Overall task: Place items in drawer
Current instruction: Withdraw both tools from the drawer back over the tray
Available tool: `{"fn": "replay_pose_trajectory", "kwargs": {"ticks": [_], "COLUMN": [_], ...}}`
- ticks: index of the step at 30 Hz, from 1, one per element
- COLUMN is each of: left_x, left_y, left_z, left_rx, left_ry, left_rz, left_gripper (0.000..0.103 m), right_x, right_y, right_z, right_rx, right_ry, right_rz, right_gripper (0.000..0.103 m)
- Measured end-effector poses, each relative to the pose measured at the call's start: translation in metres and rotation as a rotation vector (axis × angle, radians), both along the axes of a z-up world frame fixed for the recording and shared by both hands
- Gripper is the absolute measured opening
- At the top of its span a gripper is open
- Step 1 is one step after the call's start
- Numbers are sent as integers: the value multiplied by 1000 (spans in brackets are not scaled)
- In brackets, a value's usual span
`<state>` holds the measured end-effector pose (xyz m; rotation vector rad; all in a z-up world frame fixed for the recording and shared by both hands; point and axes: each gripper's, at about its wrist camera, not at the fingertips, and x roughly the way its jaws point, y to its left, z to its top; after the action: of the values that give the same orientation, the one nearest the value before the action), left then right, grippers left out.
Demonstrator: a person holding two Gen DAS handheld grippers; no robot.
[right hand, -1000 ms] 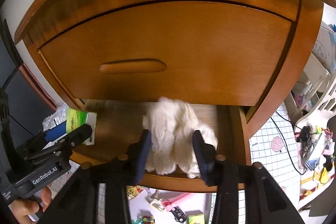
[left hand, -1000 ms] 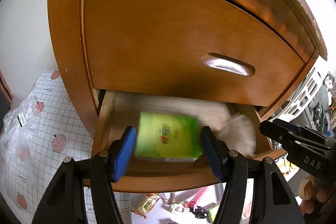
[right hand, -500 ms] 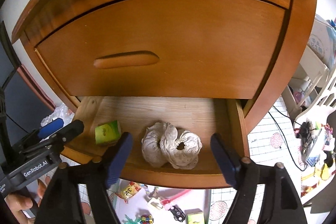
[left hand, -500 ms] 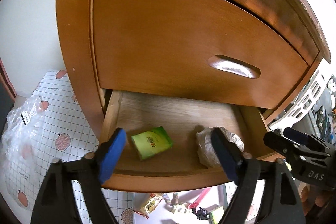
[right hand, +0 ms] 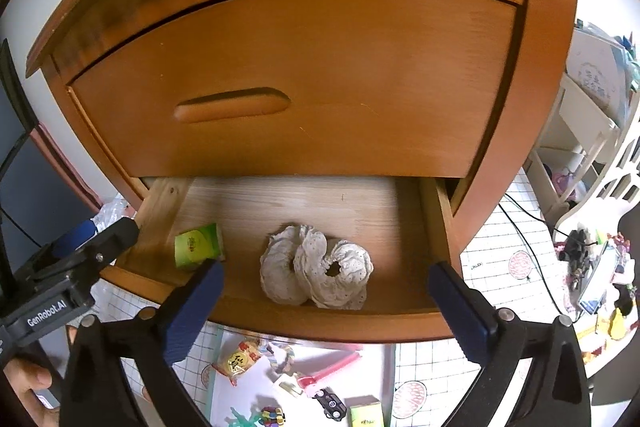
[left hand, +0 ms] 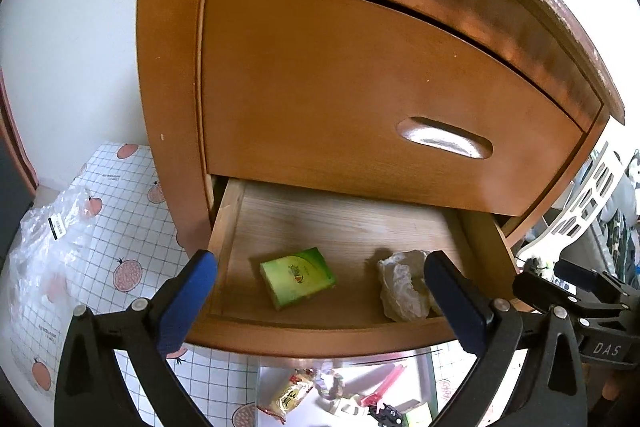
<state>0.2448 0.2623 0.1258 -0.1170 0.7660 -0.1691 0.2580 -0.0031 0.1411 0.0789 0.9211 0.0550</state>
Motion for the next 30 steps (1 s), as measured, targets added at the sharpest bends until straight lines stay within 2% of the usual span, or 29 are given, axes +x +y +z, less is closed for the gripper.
{"fn": "replay_pose_trajectory", "kwargs": {"ticks": [11,18,21,25,28,30], "left_x": [-34,-76,-90,-97,-90,-90], "left_y": [-5,-2,2,6,7,7], "left_z": [21,24,5,-36,-74,-93], "left_rx": [0,-33,-65,-82,-68,-59], "left_ry": [-69,-150,-103,14,155,201], "left_rz": [-33,-43,-54,-57,-44,-41], "left_gripper": [103,103,103,103,103,103], "right_x": [-27,-55,-72,-93,-104,-108], "right_y": [4,-5,-10,-13,-13,-14], "right_z": [13,28,18,-9,-40,-66], "right_rx": [-14,30,43,62,72,77], "right_ry": [-33,-83,-82,-50,9,63], "right_rz": [14,6,3,13,17,6], "right_gripper": [103,103,103,103,103,103]}}
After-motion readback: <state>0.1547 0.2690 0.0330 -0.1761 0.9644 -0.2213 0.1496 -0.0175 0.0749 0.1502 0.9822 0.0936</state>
